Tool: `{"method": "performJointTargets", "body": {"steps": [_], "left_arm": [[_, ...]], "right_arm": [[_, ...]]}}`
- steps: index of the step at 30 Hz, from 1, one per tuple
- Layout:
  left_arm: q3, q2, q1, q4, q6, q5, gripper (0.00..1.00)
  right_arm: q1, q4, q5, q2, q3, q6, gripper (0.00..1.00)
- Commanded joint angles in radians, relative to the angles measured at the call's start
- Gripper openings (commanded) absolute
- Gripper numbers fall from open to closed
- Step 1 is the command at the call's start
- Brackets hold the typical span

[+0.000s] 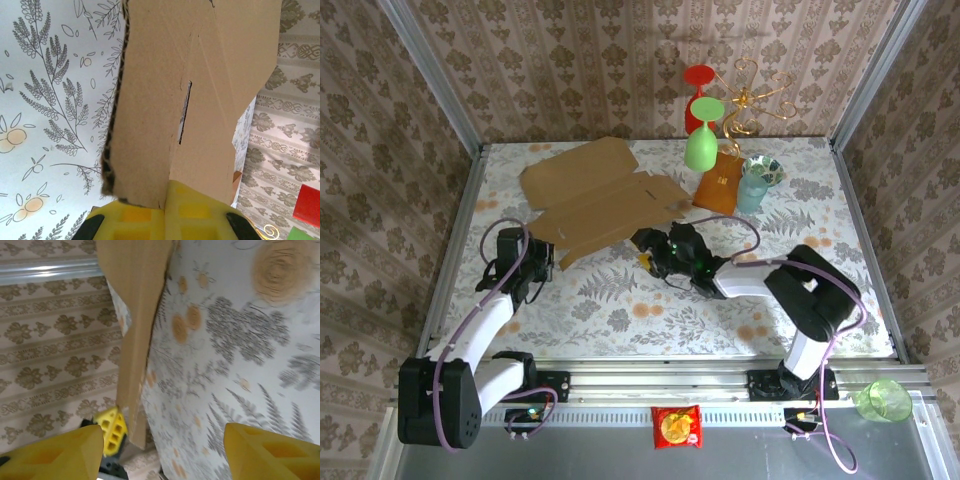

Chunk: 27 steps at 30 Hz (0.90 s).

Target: Fold the paper box

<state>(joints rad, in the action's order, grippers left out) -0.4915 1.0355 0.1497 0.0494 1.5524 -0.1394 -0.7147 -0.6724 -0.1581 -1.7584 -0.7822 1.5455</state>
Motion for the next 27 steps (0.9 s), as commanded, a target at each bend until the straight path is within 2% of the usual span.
{"method": "performJointTargets", "body": {"steps": [1,5,9,11,14,16,19,21,23,27], "left_arm": [[0.006,-0.024,0.006,0.023,0.02,-0.031,0.0],[0.007,-0.031,0.006,0.024,0.021,-0.04,0.0],[0.002,-0.046,0.008,0.038,0.02,-0.051,0.0],[-0.002,-0.061,0.004,0.054,0.02,-0.055,0.0],[-0.018,-0.085,-0.018,0.091,0.005,-0.083,0.0],[-0.047,-0.103,-0.05,0.135,-0.03,-0.113,0.01],[-0.147,-0.128,-0.123,0.302,-0.153,-0.131,0.32],[-0.247,-0.125,-0.181,0.431,-0.261,-0.116,0.44],[-0.352,-0.108,-0.233,0.518,-0.37,-0.091,0.49],[-0.508,-0.051,-0.287,0.632,-0.504,-0.023,0.52]], "right_arm": [[-0.006,-0.092,0.094,-0.068,-0.077,0.044,0.64],[-0.011,-0.046,0.106,-0.131,-0.153,0.039,0.55],[-0.009,-0.033,0.125,-0.181,-0.193,0.042,0.4],[-0.008,-0.007,0.134,-0.193,-0.209,0.042,0.29],[-0.008,0.014,0.171,-0.172,-0.21,0.047,0.05],[-0.012,0.059,0.21,-0.114,-0.212,0.05,0.0],[-0.036,0.215,0.279,0.016,-0.239,0.072,0.0],[-0.068,0.317,0.342,0.101,-0.261,0.103,0.0],[-0.104,0.435,0.405,0.169,-0.284,0.139,0.0],[-0.159,0.577,0.54,0.282,-0.312,0.184,0.0]]}}
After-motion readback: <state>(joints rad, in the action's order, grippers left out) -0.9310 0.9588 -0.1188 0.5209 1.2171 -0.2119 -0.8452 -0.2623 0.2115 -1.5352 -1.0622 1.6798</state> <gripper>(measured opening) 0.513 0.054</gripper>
